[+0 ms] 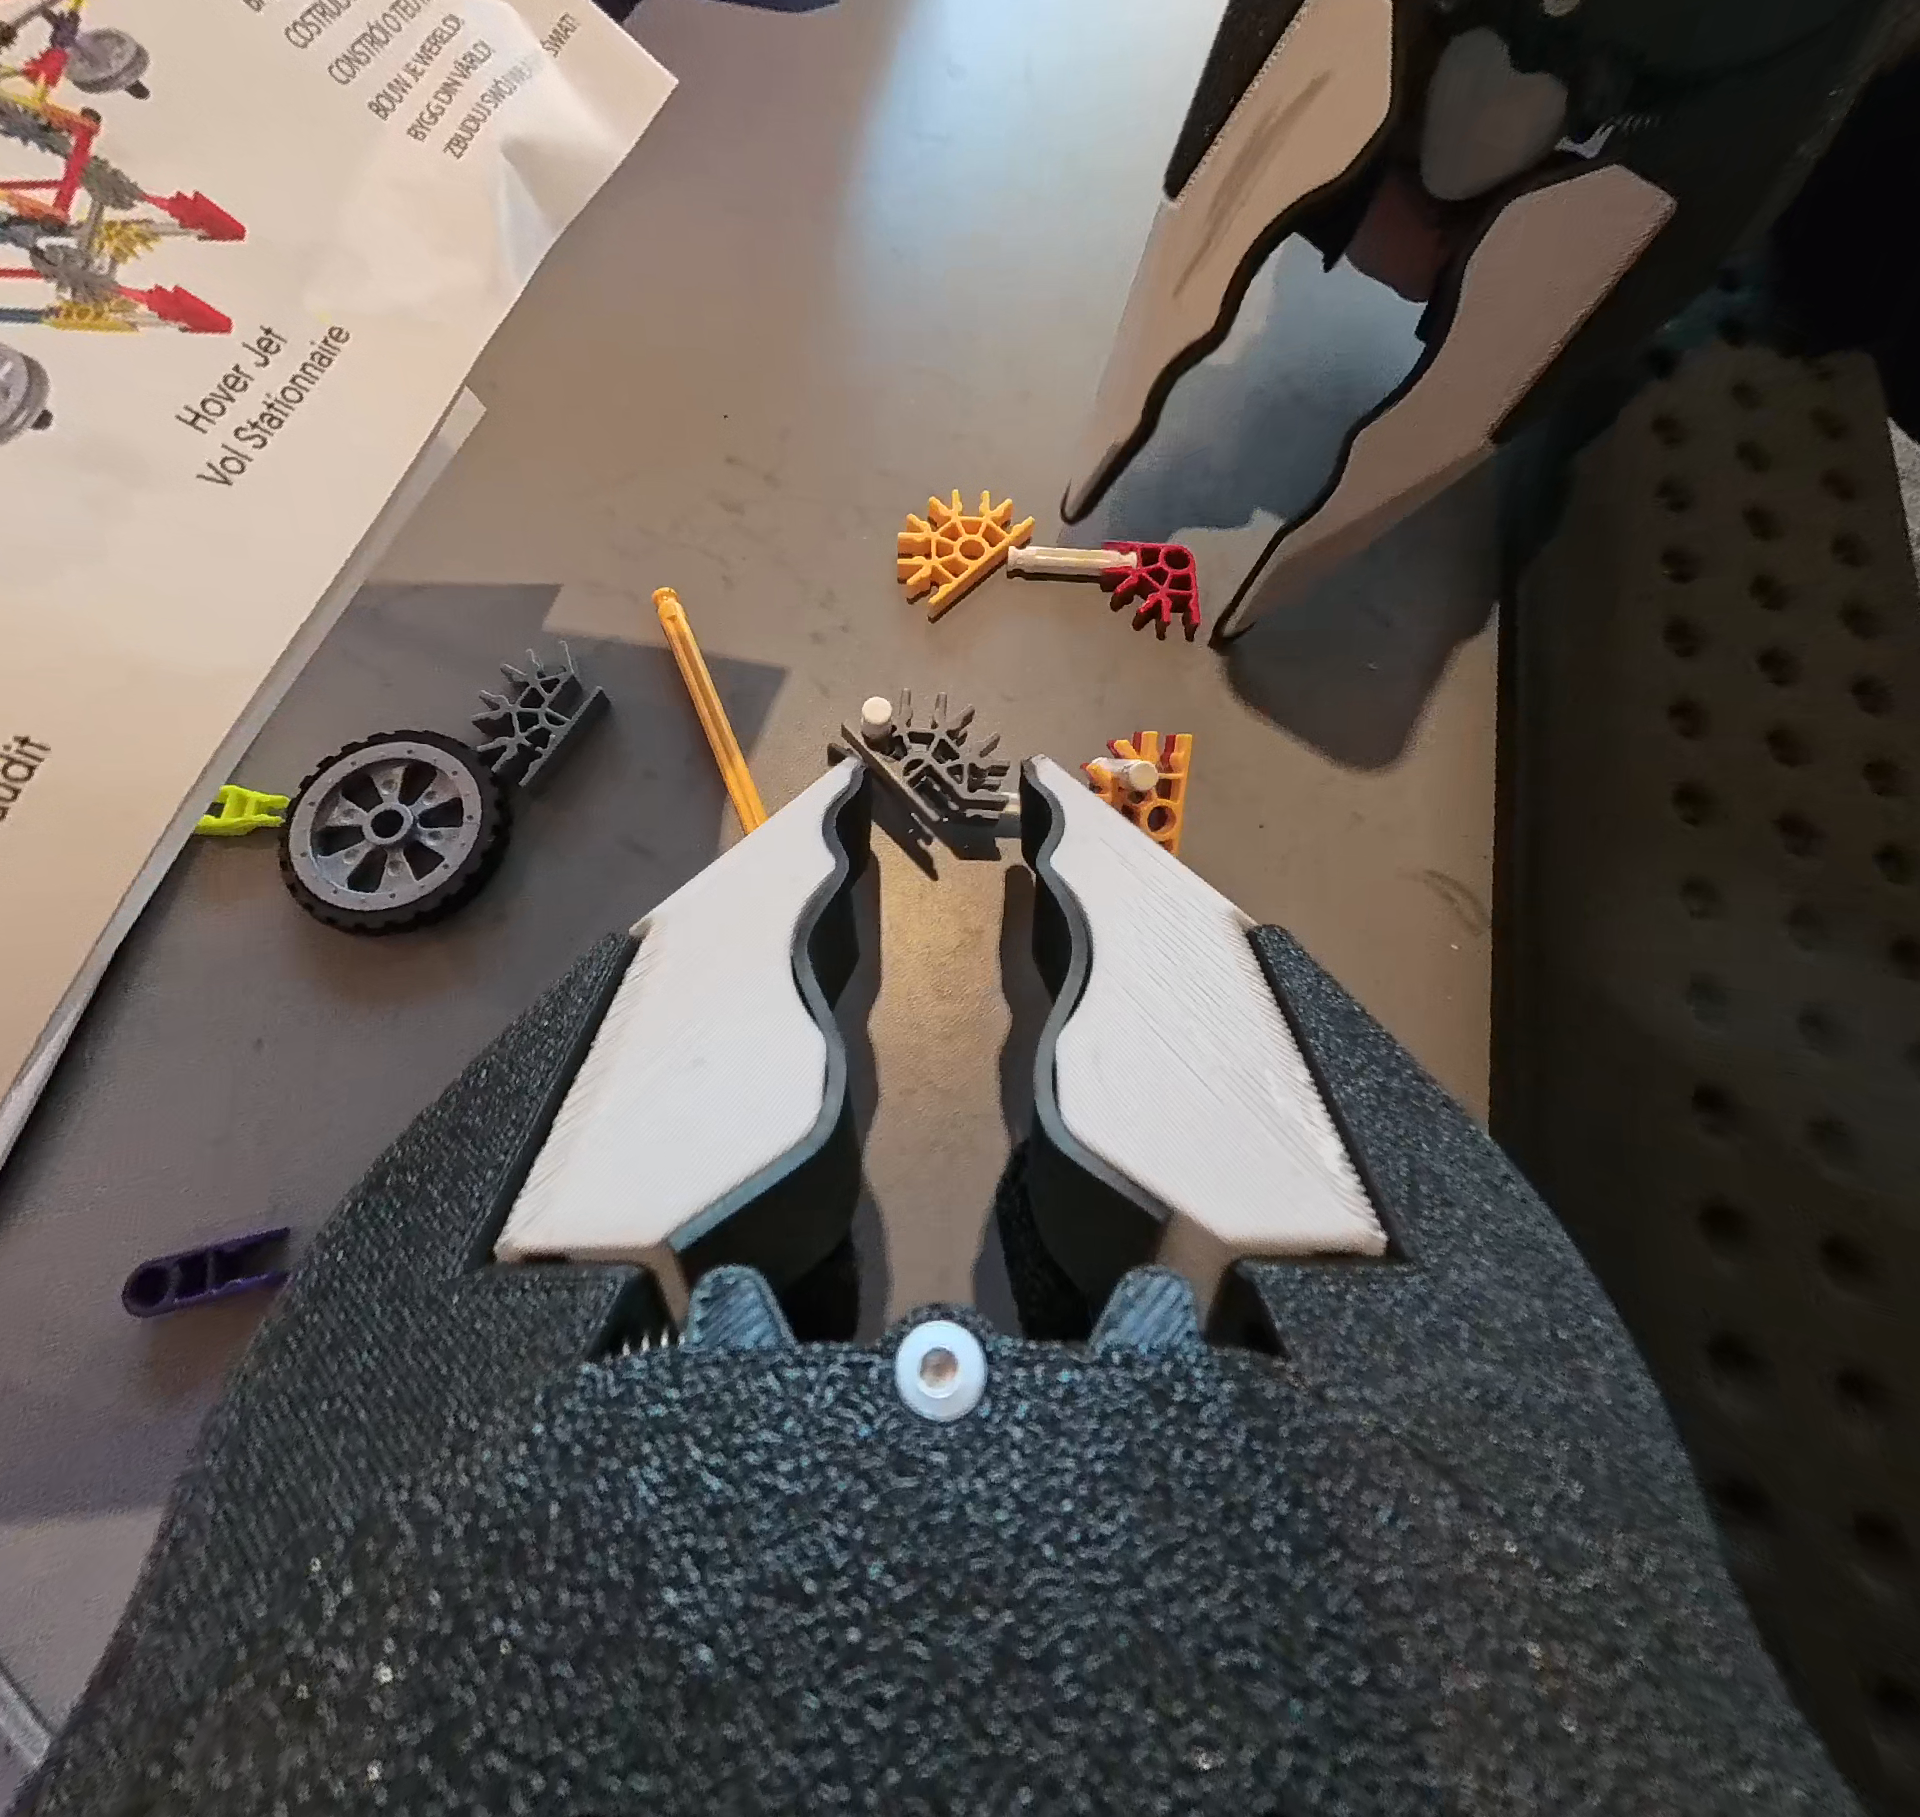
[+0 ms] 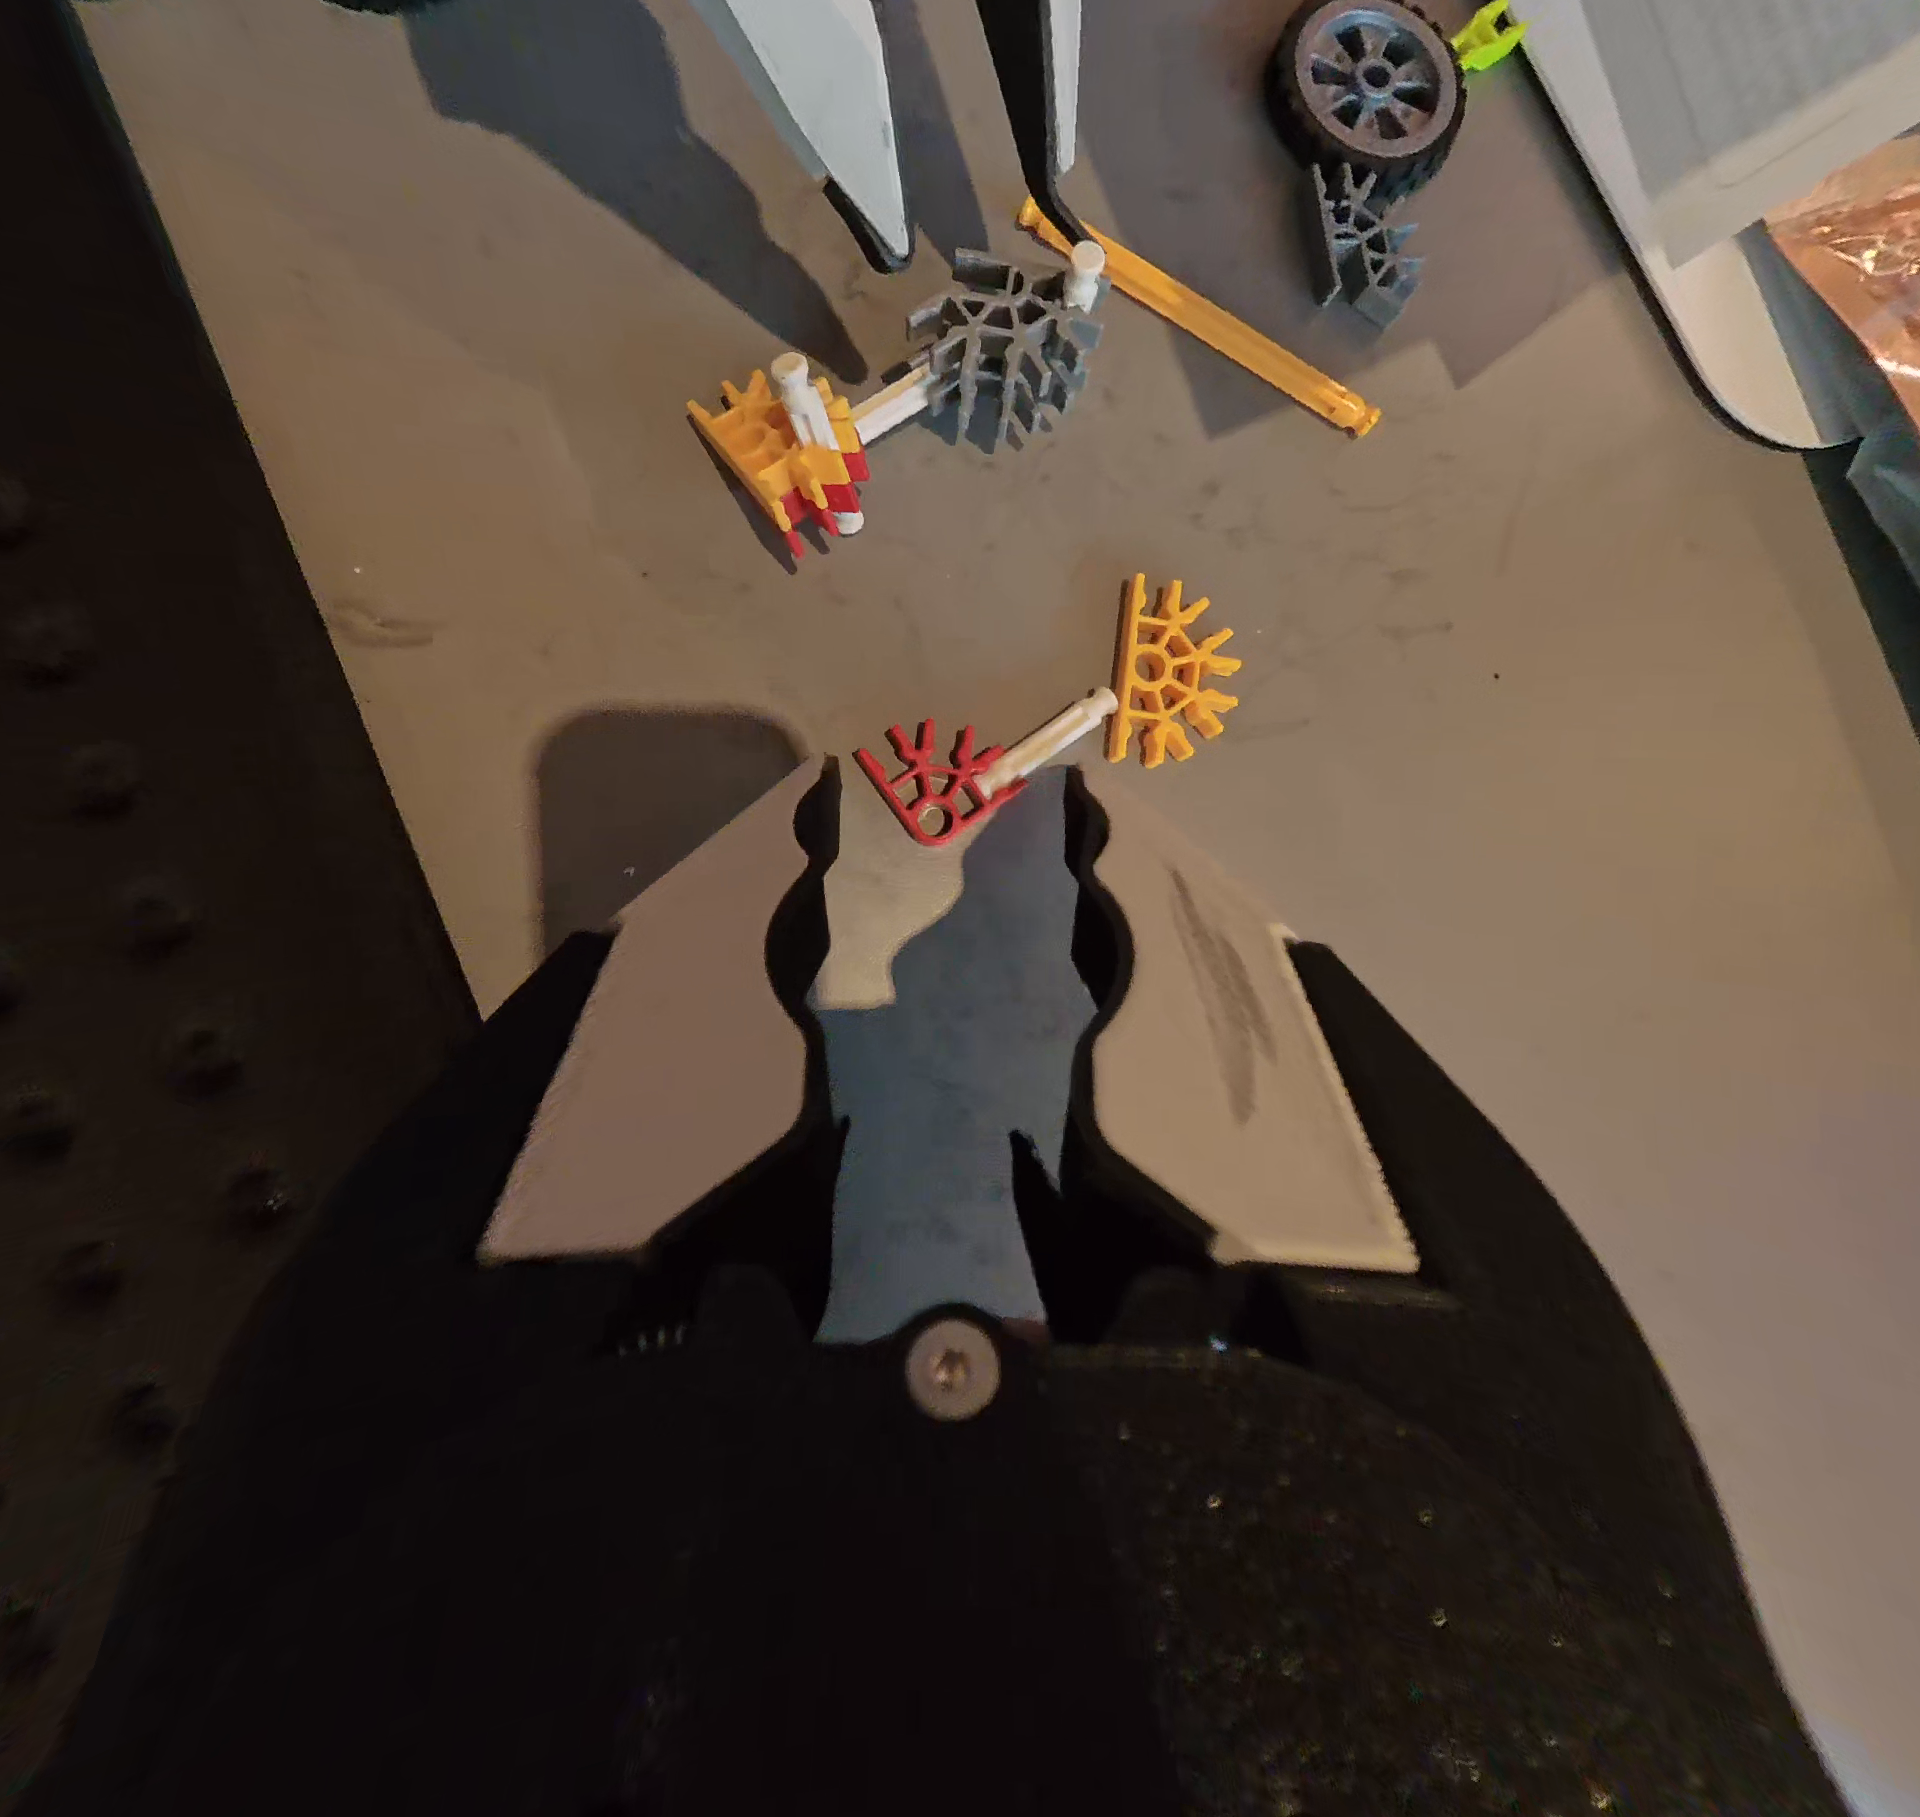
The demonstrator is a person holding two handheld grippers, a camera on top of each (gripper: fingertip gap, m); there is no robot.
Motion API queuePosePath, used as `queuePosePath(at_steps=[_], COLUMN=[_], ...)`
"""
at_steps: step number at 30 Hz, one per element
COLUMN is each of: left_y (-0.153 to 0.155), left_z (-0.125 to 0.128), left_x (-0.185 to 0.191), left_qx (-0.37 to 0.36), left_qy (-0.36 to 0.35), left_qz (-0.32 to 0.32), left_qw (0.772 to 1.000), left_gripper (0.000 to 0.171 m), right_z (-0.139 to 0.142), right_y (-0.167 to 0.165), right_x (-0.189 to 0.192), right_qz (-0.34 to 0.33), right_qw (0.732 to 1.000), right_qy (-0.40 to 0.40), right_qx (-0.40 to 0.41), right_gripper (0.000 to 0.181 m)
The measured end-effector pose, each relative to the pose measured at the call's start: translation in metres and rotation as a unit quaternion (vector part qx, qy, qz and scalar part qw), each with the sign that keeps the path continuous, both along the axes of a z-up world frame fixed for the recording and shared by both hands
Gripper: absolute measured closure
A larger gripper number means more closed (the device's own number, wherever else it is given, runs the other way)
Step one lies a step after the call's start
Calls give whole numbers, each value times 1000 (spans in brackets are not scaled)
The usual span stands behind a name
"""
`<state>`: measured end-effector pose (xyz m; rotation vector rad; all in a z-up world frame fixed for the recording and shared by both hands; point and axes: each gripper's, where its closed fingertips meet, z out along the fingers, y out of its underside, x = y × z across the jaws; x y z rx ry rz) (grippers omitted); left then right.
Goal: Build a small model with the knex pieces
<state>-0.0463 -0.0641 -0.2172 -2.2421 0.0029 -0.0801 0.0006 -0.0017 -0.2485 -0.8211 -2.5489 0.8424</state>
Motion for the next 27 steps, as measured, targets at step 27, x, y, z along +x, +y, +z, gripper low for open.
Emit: queuePosePath(at_steps=[27], left_y=[6], left_z=[3], left_x=[-20], left_qx=[16], left_qy=[55], left_qz=[47], left_qw=[997], left_gripper=[135], right_z=[15], right_y=[-9], right_x=[-19], right_qz=[-32], right_qw=[995], right_qy=[83], right_qx=[38], right_gripper=[141])
